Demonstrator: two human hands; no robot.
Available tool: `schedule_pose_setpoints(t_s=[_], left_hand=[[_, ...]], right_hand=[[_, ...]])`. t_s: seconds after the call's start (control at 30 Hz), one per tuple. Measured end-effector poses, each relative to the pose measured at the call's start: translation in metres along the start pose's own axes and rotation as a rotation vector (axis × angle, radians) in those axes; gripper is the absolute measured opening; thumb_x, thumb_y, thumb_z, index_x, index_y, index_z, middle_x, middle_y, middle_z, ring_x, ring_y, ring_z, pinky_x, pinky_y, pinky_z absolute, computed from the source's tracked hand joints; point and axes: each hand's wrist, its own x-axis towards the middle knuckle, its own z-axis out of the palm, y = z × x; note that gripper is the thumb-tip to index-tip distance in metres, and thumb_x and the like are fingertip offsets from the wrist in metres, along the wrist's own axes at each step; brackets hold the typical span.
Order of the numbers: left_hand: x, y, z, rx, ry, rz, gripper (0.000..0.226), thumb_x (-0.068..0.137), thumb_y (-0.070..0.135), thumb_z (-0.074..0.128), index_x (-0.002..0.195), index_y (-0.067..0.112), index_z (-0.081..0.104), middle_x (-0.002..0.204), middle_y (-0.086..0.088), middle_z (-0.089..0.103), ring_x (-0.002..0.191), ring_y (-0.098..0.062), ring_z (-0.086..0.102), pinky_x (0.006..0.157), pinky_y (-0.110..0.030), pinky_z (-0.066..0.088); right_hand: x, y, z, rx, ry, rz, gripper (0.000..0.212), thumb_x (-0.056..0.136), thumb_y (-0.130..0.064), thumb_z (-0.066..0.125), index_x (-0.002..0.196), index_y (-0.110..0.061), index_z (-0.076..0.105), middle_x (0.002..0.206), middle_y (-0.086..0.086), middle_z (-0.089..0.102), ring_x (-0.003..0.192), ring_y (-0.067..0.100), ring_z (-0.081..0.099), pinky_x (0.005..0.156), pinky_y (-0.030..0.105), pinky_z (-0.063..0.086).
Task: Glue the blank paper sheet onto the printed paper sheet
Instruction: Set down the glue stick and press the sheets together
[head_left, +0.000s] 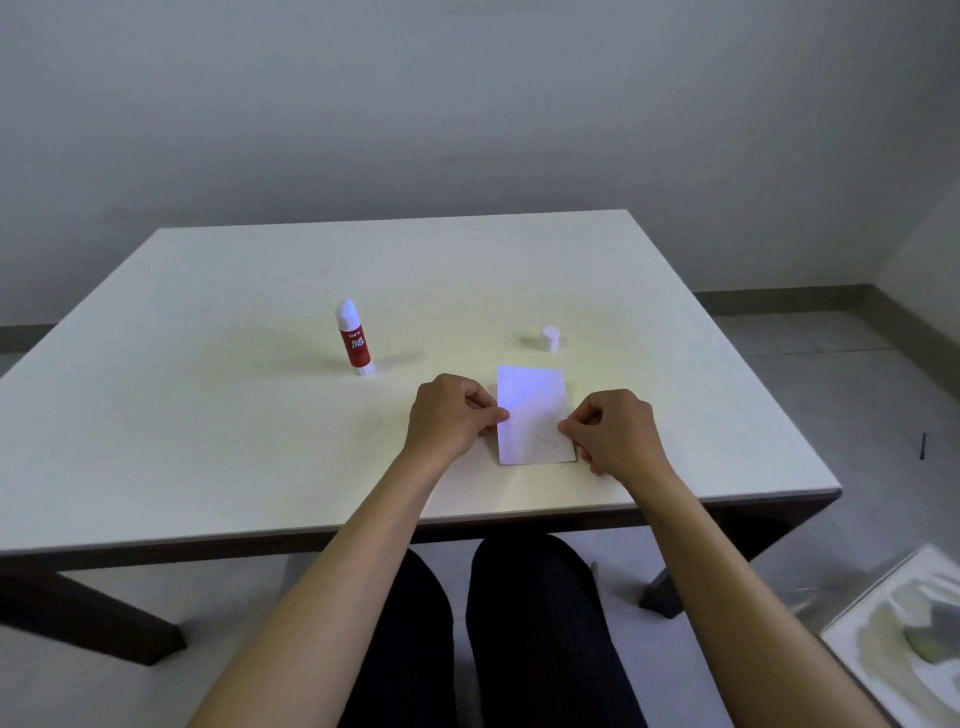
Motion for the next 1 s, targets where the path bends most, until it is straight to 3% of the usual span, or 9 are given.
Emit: schedule_pose_setpoints(t_s=[0.13, 0.27, 0.37, 0.47, 0.5, 0.57, 0.77, 0.9, 1.0], left_hand=[[-0.001, 0.002, 0.004, 0.102, 0.014, 0.033, 0.01, 0.072, 0.015, 0.075, 0.065, 0.013, 0.068, 0.058, 0.009, 0.062, 0.071, -0.022, 0.067, 0.07, -0.034, 0.053], [-0.001, 0.003, 0.009, 0.309, 0.087, 0.08, 0.017, 0.074, 0.025, 0.074, 0.074, 0.018, 0.059, 0.073, 0.007, 0.062, 0.081, -0.022, 0.059, 0.077, -0.037, 0.047], [0.001, -0.002, 0.009, 0.362, 0.113, 0.163, 0.027, 0.075, 0.03, 0.072, 0.091, 0.018, 0.054, 0.088, 0.005, 0.055, 0.09, -0.02, 0.054, 0.076, -0.033, 0.033], [0.008, -0.009, 0.006, 0.505, -0.014, 0.298, 0.04, 0.084, 0.035, 0.064, 0.122, 0.023, 0.056, 0.127, 0.005, 0.055, 0.126, -0.018, 0.045, 0.101, -0.036, 0.026], [0.01, -0.011, 0.003, 0.552, -0.085, 0.318, 0.045, 0.087, 0.039, 0.059, 0.129, 0.025, 0.052, 0.138, 0.008, 0.05, 0.137, -0.018, 0.034, 0.111, -0.041, 0.016], [0.015, -0.015, -0.004, 0.614, -0.201, 0.334, 0.057, 0.086, 0.053, 0.053, 0.137, 0.028, 0.045, 0.148, 0.015, 0.039, 0.147, -0.016, 0.014, 0.116, -0.05, -0.002], [0.013, -0.017, -0.01, 0.793, -0.34, 0.35, 0.084, 0.079, 0.071, 0.043, 0.148, 0.029, 0.021, 0.158, 0.019, 0.015, 0.149, -0.019, -0.004, 0.113, -0.058, -0.013], [0.011, -0.014, -0.008, 0.839, -0.366, 0.365, 0.083, 0.084, 0.067, 0.039, 0.15, 0.025, 0.013, 0.16, 0.015, 0.007, 0.148, -0.019, -0.008, 0.113, -0.06, -0.014], [0.007, -0.014, -0.006, 0.719, -0.371, 0.374, 0.075, 0.087, 0.059, 0.044, 0.149, 0.026, 0.018, 0.16, 0.014, 0.009, 0.149, -0.018, -0.007, 0.114, -0.058, -0.013]], right_hand=[[0.0, -0.004, 0.003, -0.096, 0.01, -0.036, 0.014, 0.078, -0.003, 0.061, 0.065, 0.0, 0.057, 0.05, 0.002, 0.053, 0.054, 0.024, 0.051, 0.058, 0.038, 0.053], [0.002, -0.006, 0.004, -0.159, 0.012, -0.049, 0.03, 0.078, -0.002, 0.06, 0.059, -0.015, 0.039, 0.056, 0.001, 0.048, 0.065, 0.028, 0.053, 0.06, 0.037, 0.047], [0.002, -0.003, 0.006, -0.174, 0.013, -0.089, 0.014, 0.079, -0.004, 0.06, 0.076, -0.011, 0.049, 0.062, 0.003, 0.05, 0.07, 0.029, 0.052, 0.059, 0.031, 0.041], [0.001, -0.003, 0.007, -0.223, 0.015, -0.125, 0.019, 0.082, -0.007, 0.062, 0.102, -0.008, 0.064, 0.076, 0.007, 0.059, 0.084, 0.028, 0.055, 0.067, 0.027, 0.039], [0.001, -0.002, 0.007, -0.237, 0.024, -0.128, 0.023, 0.084, -0.008, 0.062, 0.106, -0.008, 0.066, 0.087, 0.011, 0.065, 0.091, 0.029, 0.057, 0.07, 0.027, 0.04], [0.0, -0.001, 0.009, -0.253, 0.046, -0.125, 0.027, 0.085, -0.01, 0.061, 0.112, -0.009, 0.067, 0.105, 0.014, 0.067, 0.102, 0.029, 0.058, 0.076, 0.029, 0.043], [-0.001, 0.001, 0.015, -0.385, 0.084, -0.125, 0.029, 0.09, -0.015, 0.053, 0.117, -0.015, 0.064, 0.116, 0.007, 0.06, 0.107, 0.028, 0.056, 0.072, 0.029, 0.038], [-0.002, 0.001, 0.011, -0.488, 0.096, -0.129, 0.027, 0.091, -0.023, 0.053, 0.115, -0.022, 0.064, 0.114, 0.002, 0.058, 0.103, 0.025, 0.057, 0.069, 0.028, 0.035], [-0.002, 0.0, 0.009, -0.513, 0.09, -0.151, 0.025, 0.09, -0.024, 0.055, 0.113, -0.021, 0.066, 0.109, 0.003, 0.057, 0.099, 0.025, 0.058, 0.068, 0.029, 0.038]])
